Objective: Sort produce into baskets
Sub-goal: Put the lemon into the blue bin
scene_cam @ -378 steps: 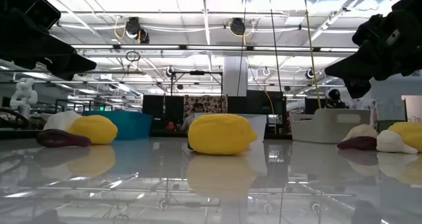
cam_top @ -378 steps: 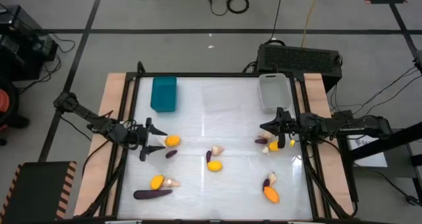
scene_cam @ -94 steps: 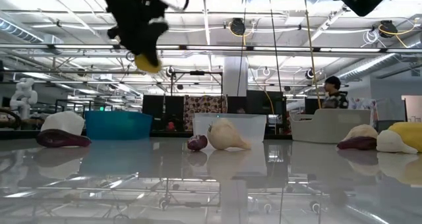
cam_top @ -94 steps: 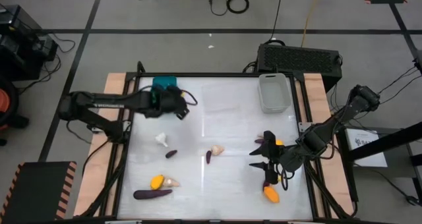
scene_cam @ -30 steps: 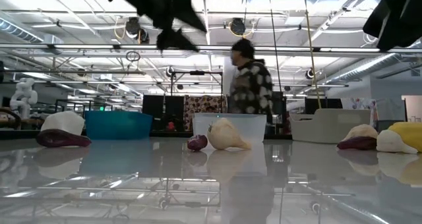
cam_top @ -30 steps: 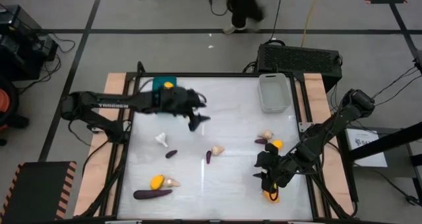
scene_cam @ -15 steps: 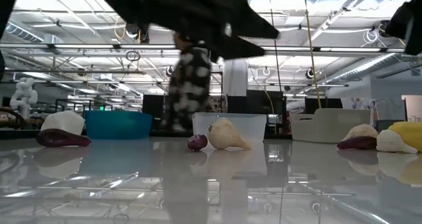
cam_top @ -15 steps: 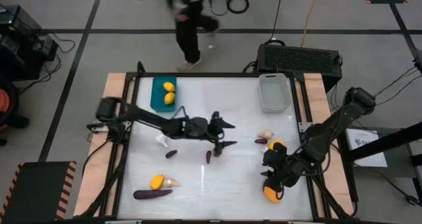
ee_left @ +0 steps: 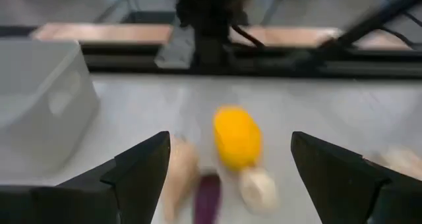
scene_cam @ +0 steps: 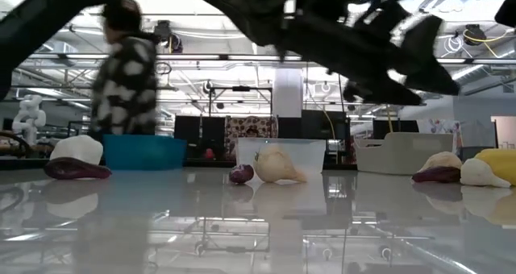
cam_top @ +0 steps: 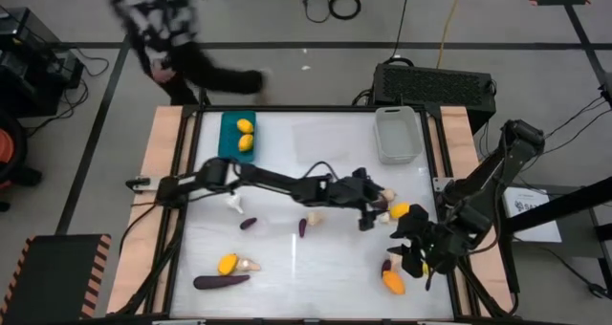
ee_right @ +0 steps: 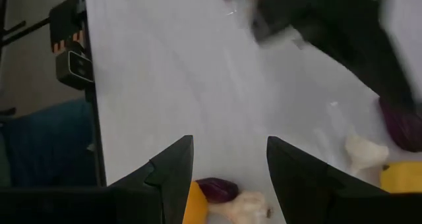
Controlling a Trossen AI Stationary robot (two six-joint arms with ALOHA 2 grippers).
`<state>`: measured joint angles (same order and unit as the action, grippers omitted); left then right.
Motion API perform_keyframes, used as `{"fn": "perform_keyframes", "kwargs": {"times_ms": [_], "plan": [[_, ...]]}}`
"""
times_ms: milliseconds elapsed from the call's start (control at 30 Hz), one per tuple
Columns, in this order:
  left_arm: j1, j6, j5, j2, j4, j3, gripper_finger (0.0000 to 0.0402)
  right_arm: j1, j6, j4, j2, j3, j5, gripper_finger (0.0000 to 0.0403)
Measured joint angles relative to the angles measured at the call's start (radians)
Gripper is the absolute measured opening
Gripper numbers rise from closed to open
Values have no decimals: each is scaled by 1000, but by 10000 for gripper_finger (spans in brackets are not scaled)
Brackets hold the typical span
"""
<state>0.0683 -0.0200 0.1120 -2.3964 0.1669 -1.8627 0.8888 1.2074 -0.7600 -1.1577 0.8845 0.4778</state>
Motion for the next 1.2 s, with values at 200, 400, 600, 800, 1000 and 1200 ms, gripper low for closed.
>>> {"fn": "perform_keyframes", "kwargs": {"times_ms": [200, 400, 600, 800, 1000, 1200], "plan": [[-3, 0, 24, -147, -44, -197, 322, 27, -1, -4, 1, 0, 18, 185], [-8, -27, 24, -198, -26, -270, 322, 30, 3, -4, 1, 0, 19, 185], [-3, -50, 28, -200, -18, -270, 322, 29, 4, -4, 1, 0, 21, 185], [5, -76, 35, -200, -18, -270, 322, 29, 4, 0, 1, 0, 28, 185], [13, -74, 35, -205, -6, -271, 322, 29, 4, 0, 1, 0, 29, 185], [18, -79, 31, -259, 88, -271, 322, 27, 4, 1, 0, 0, 28, 185]]}}
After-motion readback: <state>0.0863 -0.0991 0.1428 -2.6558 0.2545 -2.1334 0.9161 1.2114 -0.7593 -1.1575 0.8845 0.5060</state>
